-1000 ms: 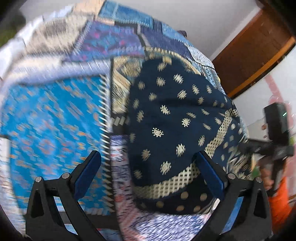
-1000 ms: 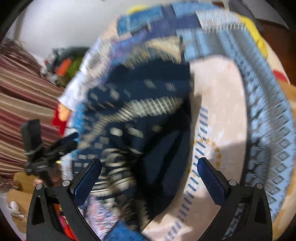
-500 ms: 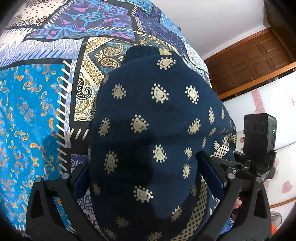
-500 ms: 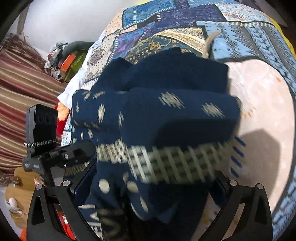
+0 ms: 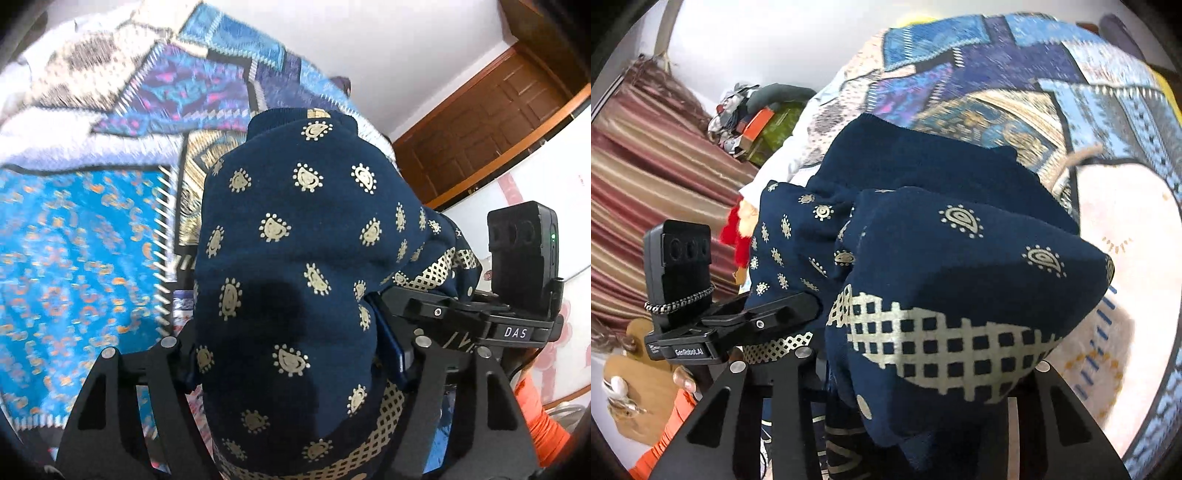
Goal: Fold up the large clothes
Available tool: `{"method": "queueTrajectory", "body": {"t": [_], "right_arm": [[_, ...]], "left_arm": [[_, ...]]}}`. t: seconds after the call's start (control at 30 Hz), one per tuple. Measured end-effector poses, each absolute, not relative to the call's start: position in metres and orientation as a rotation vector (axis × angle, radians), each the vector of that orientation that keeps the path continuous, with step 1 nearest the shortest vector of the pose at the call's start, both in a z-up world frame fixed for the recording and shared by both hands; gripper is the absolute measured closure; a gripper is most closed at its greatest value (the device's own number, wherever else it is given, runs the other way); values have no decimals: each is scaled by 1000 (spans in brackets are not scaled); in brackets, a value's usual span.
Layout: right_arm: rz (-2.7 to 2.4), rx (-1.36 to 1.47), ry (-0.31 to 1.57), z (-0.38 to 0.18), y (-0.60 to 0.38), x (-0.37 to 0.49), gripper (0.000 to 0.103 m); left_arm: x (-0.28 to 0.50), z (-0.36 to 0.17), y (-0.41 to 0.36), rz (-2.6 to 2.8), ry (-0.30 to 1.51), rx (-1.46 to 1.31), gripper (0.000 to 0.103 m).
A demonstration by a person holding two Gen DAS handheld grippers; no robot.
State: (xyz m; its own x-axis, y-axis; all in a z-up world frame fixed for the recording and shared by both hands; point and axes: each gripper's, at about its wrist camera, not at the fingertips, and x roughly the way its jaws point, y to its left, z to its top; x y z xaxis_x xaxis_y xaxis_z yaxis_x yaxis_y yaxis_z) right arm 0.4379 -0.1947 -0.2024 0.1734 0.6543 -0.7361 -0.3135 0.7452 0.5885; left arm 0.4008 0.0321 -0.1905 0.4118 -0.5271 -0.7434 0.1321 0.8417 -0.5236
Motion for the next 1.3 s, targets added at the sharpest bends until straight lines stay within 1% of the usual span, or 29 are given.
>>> {"method": "queueTrajectory", "body": {"t": [0.23, 0.33, 0.47, 0.57, 0.77, 0.97, 1.1, 1.2, 1.27, 1.3], "right_arm": [[766, 287, 1123, -144, -161, 402, 65], [795, 267, 1098, -126, -139, 387, 65], [830, 249, 1090, -116, -109, 370, 65], [849, 240, 1110, -118, -85, 362, 65], [873, 222, 1193, -151, -46, 353, 65], [862, 189, 1328, -214, -12, 358, 65], [846, 167, 1420, -256, 3, 366, 64], [838, 158, 1475, -277, 10, 373, 59], [846, 133, 1483, -276, 11, 373, 50], [850, 110, 1484, -274, 9, 372, 49]], "left_arm": [[352, -137, 80, -394, 972, -416, 29], [334, -121, 101, -367, 947, -418, 29], [312, -120, 127, -333, 938, -435, 29], [297, -125, 145, -300, 943, -452, 29], [284, -167, 170, -236, 996, -516, 29], [275, -229, 191, -186, 1094, -584, 29], [274, -273, 205, -174, 1154, -680, 29], [269, -279, 206, -190, 1120, -663, 28], [262, -276, 203, -190, 1104, -631, 26], [259, -274, 201, -186, 1099, -615, 26]]}}
